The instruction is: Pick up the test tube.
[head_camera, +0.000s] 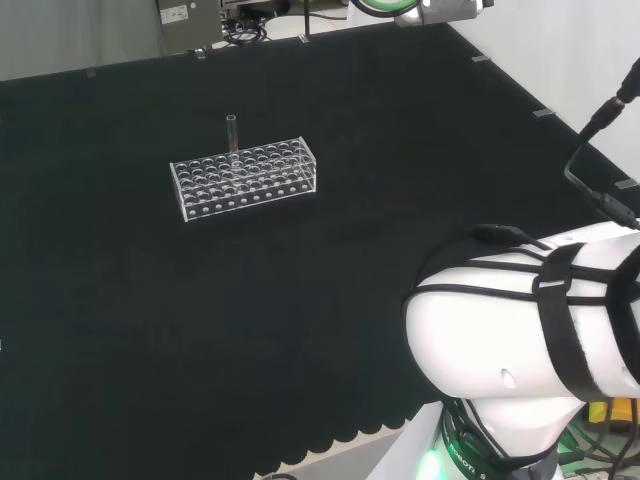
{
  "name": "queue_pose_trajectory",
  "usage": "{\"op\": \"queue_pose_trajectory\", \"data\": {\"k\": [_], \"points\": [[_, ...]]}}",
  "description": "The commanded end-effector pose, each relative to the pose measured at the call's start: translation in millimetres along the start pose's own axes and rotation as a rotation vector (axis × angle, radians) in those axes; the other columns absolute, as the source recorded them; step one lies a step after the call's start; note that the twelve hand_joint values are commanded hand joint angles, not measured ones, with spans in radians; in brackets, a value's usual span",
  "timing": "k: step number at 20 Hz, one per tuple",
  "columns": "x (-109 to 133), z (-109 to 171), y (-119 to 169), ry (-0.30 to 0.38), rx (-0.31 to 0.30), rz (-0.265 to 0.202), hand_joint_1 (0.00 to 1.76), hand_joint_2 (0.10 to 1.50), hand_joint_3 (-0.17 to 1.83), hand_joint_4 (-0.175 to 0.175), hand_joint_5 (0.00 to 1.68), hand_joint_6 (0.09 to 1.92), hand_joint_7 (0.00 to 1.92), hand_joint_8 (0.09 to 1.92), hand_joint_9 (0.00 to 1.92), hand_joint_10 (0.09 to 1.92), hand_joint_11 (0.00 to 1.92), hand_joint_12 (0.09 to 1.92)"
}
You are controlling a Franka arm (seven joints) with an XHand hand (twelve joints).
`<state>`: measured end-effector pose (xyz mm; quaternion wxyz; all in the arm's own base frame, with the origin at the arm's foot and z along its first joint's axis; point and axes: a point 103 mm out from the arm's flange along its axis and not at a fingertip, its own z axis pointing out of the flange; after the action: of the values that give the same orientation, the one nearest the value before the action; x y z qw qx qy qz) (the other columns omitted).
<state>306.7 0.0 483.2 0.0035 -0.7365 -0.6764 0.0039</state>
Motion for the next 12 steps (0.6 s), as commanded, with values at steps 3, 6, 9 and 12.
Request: {"op": "queue_pose_trajectory", "data": {"k": [3,6,9,12], "points": [[1,0,4,-0.003,0.001,-0.003,0.65,0.72,0.47,-0.05,0.01,0.09,0.0,0.49,0.0,0.72,0.0,1.49],[1,1,11,0.003,0.025,-0.013,0.64,0.74,0.43,-0.05,0.02,0.09,0.0,0.51,0.0,0.72,0.0,1.5],[6,2,28,-0.006,0.041,-0.039,0.63,0.75,0.42,-0.05,0.02,0.09,0.0,0.51,0.0,0.73,0.0,1.5],[15,3,45,-0.003,0.045,-0.064,0.62,0.76,0.41,-0.052,0.04,0.09,0.0,0.57,0.0,0.74,0.0,1.51]]}}
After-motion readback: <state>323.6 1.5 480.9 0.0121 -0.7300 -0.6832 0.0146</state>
